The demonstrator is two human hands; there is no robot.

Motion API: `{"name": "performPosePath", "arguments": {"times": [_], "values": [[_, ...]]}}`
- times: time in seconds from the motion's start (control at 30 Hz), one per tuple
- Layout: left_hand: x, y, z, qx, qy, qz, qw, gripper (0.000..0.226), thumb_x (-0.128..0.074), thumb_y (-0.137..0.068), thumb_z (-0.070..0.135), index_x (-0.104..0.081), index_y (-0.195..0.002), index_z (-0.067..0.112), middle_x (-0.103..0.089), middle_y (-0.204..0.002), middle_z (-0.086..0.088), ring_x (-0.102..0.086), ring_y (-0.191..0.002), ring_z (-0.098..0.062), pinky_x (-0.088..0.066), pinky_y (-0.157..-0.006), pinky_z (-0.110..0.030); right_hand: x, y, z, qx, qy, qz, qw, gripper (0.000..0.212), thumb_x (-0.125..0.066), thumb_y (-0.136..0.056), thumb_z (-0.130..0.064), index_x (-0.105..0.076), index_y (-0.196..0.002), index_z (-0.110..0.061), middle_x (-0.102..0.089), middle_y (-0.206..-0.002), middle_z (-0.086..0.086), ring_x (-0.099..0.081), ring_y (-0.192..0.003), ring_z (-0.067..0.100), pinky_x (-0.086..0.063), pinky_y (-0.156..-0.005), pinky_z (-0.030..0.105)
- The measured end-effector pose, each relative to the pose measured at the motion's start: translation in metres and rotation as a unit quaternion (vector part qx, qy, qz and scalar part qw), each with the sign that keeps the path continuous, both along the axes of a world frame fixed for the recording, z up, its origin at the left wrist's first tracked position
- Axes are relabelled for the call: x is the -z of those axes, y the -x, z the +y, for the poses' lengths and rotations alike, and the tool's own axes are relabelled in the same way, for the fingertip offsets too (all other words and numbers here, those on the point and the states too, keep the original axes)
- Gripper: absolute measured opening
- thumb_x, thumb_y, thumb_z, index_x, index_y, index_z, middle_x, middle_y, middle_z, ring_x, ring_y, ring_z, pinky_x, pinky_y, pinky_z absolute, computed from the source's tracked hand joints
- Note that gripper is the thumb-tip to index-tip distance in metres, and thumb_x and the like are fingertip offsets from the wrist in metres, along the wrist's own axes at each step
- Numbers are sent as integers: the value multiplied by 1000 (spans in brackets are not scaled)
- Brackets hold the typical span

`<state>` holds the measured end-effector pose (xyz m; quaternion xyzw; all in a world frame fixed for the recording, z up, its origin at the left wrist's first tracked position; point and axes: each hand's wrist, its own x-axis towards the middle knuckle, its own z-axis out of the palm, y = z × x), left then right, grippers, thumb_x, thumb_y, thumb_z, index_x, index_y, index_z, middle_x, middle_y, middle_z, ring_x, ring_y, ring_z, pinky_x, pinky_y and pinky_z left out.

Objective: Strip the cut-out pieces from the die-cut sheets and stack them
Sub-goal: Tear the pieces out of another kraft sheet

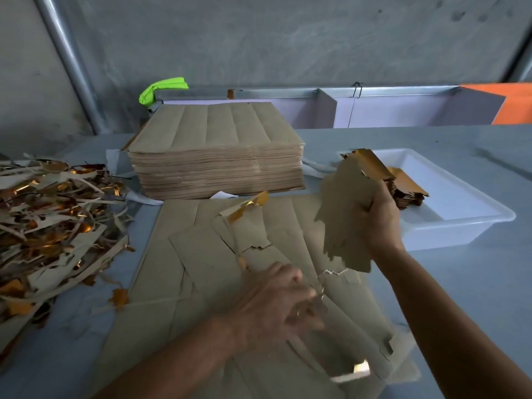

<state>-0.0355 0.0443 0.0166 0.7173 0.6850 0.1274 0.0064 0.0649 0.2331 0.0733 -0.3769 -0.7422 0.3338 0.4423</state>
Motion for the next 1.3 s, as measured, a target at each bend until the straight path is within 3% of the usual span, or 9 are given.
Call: {"name": "performPosePath", "arguments": {"times": [0.1, 0.2, 0.37, 0.67, 0.83, 0.93, 1.03, 1.17, 1.3], "values": [[12, -26, -1, 48, 113, -10, 992, 67, -42, -79, 76, -40, -136, 41, -16, -152, 5, -15, -136, -20, -25, -104, -50, -15, 4, -9, -69, -152, -213, 963, 75, -46, -83, 11, -27, -146, -24, -61, -102, 20, -57, -85, 34, -47, -73, 37], [17, -25, -5, 33, 80, -10, 996, 53, -47, -82, 68, -46, -123, 34, -25, -149, 4, -16, -135, -16, -22, -108, -48, -24, 14, -15, -91, -209, -444, 867, 92, -59, -86, -1, 3, -150, -23, -63, -108, 17, -63, -88, 29, -54, -75, 39], [15, 0, -25, 35, 75, 6, 997, 38, -49, -87, 56, -48, -109, 26, -33, -145, 10, -25, -130, -9, -14, -105, -30, -10, 27, -23, -172, -129, -549, 808, 37, -53, -88, -4, -46, -125, -9, -57, -113, 11, -56, -103, 26, -46, -79, 32], [-8, 77, -64, -35, 163, -85, 982, 18, -61, -84, 31, -50, -71, 26, -48, -130, 21, -41, -99, 21, -34, -85, -9, -21, 25, 5, -173, 11, -442, 880, 37, -66, -76, 3, -65, -112, -4, -65, -110, 14, -61, -100, 27, -51, -89, 36], [-21, 112, -32, -255, -9, -108, 961, 10, -61, -83, 10, -59, -79, 18, -56, -87, 5, -58, -85, -17, -48, -73, -33, -23, 37, 1, -155, 229, -236, 932, 29, -70, -75, 1, -64, -103, -1, -65, -98, 18, -62, -88, 32, -52, -82, 43], [-20, 135, 1, -422, -30, -56, 904, 18, -53, -88, 6, -54, -105, 13, -49, -110, -5, -57, -96, -29, -48, -78, -37, -10, 46, -7, -138, 333, -166, 918, 30, -71, -72, 3, -63, -102, 1, -65, -100, 21, -62, -93, 37, -51, -87, 50], [-13, 157, 26, -502, 11, -46, 863, 31, -45, -95, 25, -49, -121, 10, -45, -128, -17, -51, -111, -37, -44, -91, -42, 4, 48, -4, -134, 413, -108, 894, 27, -72, -73, 4, -60, -95, -4, -63, -98, 19, -61, -88, 34, -52, -72, 45], [-3, 171, 59, -494, 59, -83, 863, 96, -42, -71, 81, -35, -141, 15, -34, -144, -17, -33, -132, -35, -33, -103, -44, 19, 49, 0, -124, 472, -50, 871, 23, -72, -72, 7, -59, -89, -3, -64, -90, 18, -61, -75, 31, -46, -53, 37], [13, 179, 80, -468, 103, 5, 878, 88, -54, -71, 74, -39, -137, 17, -42, -140, -13, -40, -128, -30, -36, -102, -41, 29, 53, 2, -136, 485, -28, 863, 23, -72, -73, 8, -61, -90, -1, -67, -89, 20, -63, -79, 34, -51, -60, 39]]}}
